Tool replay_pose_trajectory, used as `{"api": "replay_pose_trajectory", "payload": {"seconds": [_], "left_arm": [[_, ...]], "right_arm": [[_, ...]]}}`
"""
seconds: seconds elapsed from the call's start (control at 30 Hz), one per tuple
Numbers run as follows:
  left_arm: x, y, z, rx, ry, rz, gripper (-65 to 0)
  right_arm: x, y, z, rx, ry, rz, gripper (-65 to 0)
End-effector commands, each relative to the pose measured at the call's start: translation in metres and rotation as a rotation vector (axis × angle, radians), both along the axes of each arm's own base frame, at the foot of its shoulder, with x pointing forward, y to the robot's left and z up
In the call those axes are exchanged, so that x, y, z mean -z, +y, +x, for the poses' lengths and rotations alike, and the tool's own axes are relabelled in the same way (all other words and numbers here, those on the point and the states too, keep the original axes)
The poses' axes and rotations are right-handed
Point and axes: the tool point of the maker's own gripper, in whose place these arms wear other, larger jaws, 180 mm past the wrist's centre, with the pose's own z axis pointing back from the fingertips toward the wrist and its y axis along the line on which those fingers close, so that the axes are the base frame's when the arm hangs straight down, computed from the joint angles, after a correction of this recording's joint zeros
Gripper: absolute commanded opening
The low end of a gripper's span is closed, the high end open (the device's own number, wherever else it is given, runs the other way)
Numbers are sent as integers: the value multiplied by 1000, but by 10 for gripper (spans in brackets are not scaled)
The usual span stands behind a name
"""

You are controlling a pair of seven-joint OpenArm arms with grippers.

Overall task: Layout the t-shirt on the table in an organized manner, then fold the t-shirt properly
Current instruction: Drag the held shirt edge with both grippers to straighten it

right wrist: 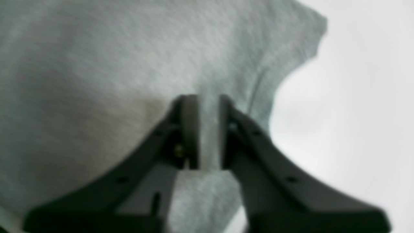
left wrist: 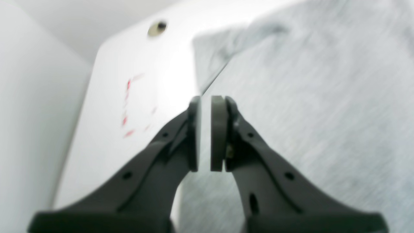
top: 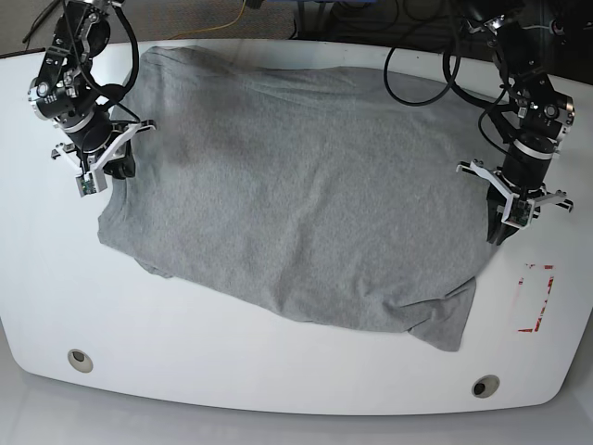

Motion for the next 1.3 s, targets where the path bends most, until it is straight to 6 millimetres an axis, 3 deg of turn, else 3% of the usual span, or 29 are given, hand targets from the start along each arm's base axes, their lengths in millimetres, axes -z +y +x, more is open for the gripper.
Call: {"api": "replay_pose_trajectory", "payload": {"seconds": [0.0,0.23,0.8,1.03,1.27], "left_arm": [[-14,-4,6,21,-65,-17,-620],[6,-7,7,40,-50,-73,-624],[30,-8,5,52,-48,-151,-624],[35,-8,2,50,-33,-151,-624],[47,-7,-2,47,-1,-164,-624]], "right_arm": [[-6,-2,4,-11,-28,-43,-650],[19,2,-7,-31,34,-119,-650],[88,13,-25,-24,158,6,-650],[105,2,-15,1,158,49,-650],[118,-9,14,28,141,102,-650]]}}
